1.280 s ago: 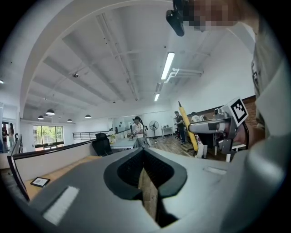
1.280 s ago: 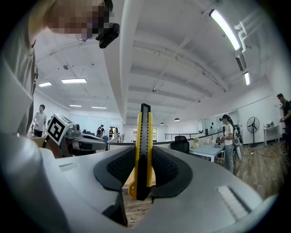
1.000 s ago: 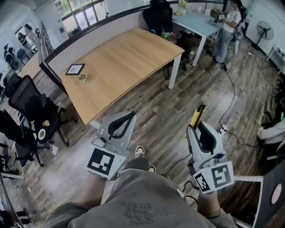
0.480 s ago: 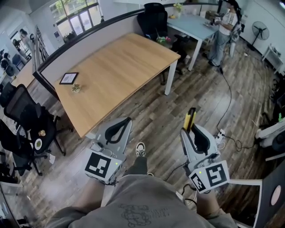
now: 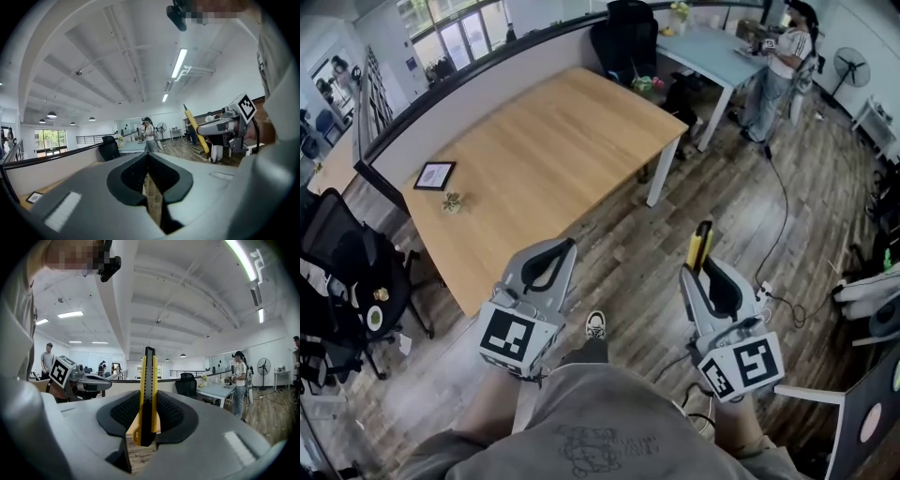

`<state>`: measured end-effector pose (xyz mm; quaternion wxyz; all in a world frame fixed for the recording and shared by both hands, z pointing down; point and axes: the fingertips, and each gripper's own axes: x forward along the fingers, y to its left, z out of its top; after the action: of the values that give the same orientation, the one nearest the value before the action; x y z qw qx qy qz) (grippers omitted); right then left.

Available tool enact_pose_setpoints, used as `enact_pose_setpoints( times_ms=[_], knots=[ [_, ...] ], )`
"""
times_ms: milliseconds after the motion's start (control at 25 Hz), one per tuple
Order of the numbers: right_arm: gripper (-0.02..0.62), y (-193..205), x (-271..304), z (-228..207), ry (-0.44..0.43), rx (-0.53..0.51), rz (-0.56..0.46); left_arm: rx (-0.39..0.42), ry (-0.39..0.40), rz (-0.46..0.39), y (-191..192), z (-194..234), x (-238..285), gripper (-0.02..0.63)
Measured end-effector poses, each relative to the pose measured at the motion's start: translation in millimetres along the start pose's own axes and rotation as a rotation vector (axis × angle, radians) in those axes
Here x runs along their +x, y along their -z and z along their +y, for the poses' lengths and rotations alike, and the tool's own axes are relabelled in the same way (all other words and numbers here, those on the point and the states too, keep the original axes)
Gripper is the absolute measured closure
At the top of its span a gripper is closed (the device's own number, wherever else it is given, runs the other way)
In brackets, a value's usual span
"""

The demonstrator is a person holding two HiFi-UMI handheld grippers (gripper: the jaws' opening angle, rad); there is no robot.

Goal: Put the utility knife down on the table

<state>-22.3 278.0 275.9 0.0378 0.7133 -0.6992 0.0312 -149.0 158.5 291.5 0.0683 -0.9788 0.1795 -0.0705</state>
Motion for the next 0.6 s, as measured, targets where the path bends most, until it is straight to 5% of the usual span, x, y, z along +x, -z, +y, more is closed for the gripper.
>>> enact_pose_setpoints(
  times_ms=[600],
  knots=[
    [0.471, -35.8, 168.0, -35.4, 0.025, -0.016, -0.018, -0.015, 0.014, -0.022, 2.3, 148.1, 90.1, 0.604]
  ],
)
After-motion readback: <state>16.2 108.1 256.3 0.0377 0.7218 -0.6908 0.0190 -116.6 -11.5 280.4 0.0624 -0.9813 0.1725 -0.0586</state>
